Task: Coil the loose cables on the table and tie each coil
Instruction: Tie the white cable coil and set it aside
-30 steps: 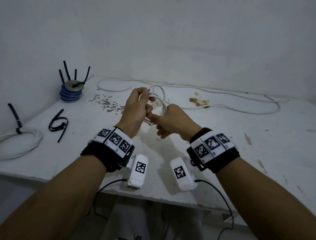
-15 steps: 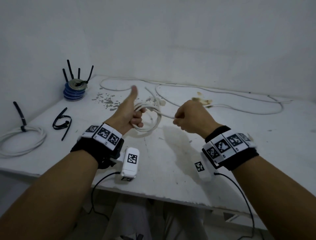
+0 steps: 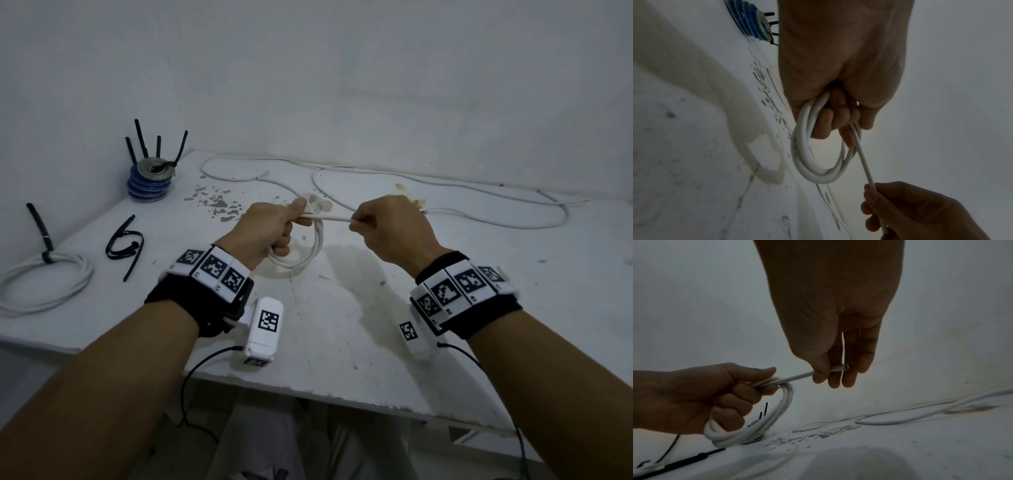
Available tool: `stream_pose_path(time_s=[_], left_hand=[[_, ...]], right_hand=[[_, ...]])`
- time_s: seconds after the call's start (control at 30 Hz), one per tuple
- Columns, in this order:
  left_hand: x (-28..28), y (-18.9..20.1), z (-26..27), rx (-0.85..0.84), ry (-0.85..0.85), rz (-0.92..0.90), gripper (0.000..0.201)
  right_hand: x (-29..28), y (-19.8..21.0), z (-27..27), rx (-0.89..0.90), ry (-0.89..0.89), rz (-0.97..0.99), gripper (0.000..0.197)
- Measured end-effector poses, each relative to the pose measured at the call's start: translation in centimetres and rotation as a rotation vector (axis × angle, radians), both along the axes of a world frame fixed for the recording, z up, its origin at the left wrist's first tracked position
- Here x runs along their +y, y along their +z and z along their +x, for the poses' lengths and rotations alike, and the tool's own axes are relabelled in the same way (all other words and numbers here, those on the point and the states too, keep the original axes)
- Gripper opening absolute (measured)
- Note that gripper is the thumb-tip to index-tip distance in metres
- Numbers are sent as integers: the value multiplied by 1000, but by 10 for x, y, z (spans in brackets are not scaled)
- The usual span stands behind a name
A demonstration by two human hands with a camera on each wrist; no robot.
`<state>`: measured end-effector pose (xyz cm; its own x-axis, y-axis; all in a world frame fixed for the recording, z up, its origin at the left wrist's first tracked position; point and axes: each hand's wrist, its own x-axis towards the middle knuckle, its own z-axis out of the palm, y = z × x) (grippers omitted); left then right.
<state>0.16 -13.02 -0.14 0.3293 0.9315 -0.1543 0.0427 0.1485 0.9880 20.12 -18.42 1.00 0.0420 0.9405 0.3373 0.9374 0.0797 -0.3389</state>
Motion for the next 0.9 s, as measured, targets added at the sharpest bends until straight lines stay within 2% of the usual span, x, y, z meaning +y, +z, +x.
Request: stream_pose_path(time_s=[0.07,0.17,0.33,0.43,0.5,0.63,0.7,0.8,0.9], left_hand=[[0,-4,1,-24,43,70,42],[0,-6,6,-152,79,69,44],[0,-2,5,-440,18,-86,41],[-4,2,6,-540,0,-122,41],[-5,5,8,-556,2,-117,40],[-4,6,9,-439,75,18,36],[-3,3,10,-403,98,75,37],[-3,-2,10,-379,71,93,38],[-6,-2,9,-235,58,157,38]], right_hand=[[0,3,4,16,-13,10,11],[2,4,6,120,-48,-18,13],[-1,-7,-4,408,15,-43,20],[-1,-4,-13,692,70,-91,16],[-1,-3,-20,904,141,-166,13],[0,0,-25,1222,154,-256,23],[-3,2,-27,1230,148,-295,19],[-7,1,-32,1011,89,-264,15],[-3,-1,-34,948,26,-207,16]])
